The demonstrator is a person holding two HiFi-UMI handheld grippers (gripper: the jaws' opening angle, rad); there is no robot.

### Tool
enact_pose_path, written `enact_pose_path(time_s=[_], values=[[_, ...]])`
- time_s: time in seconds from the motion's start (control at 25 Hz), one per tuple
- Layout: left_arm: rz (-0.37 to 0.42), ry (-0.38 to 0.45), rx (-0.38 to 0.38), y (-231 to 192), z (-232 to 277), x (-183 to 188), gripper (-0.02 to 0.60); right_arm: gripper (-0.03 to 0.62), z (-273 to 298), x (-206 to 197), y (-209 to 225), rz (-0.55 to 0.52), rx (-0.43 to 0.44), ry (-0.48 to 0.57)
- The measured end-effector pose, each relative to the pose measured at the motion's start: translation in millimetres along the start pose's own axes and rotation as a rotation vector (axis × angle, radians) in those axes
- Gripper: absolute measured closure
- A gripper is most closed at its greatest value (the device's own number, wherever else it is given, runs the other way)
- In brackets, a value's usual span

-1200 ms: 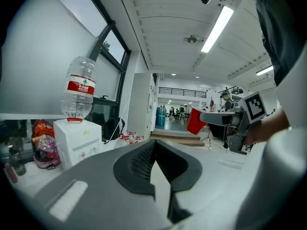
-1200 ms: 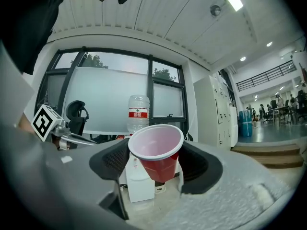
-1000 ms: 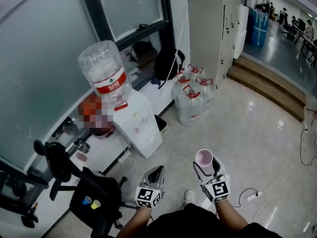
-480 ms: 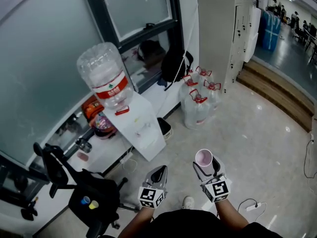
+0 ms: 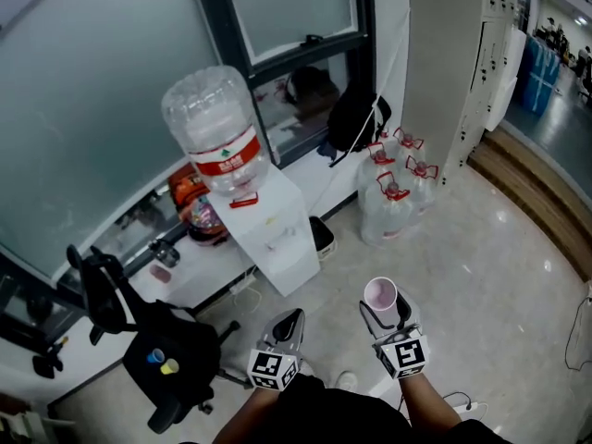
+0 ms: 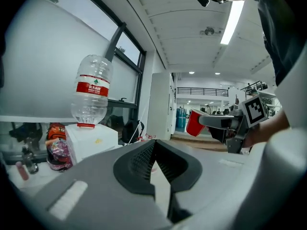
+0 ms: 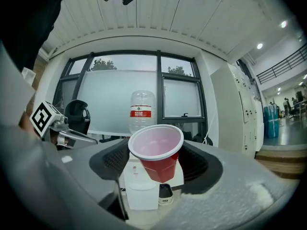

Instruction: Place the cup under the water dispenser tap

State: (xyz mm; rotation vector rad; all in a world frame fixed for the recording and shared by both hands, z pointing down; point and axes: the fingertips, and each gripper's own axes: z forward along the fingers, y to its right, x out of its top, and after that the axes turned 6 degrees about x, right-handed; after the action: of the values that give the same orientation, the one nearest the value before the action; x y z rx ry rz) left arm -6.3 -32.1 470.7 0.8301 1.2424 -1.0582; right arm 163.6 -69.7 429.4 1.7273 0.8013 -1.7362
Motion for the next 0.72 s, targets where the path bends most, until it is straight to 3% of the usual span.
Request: enact_pose_path(time_s=[0.72], values=[[-0.056, -0.008, 0.122, -129, 24, 12, 0.565, 0.275, 155, 2, -37, 0.005, 0.141, -0.037]])
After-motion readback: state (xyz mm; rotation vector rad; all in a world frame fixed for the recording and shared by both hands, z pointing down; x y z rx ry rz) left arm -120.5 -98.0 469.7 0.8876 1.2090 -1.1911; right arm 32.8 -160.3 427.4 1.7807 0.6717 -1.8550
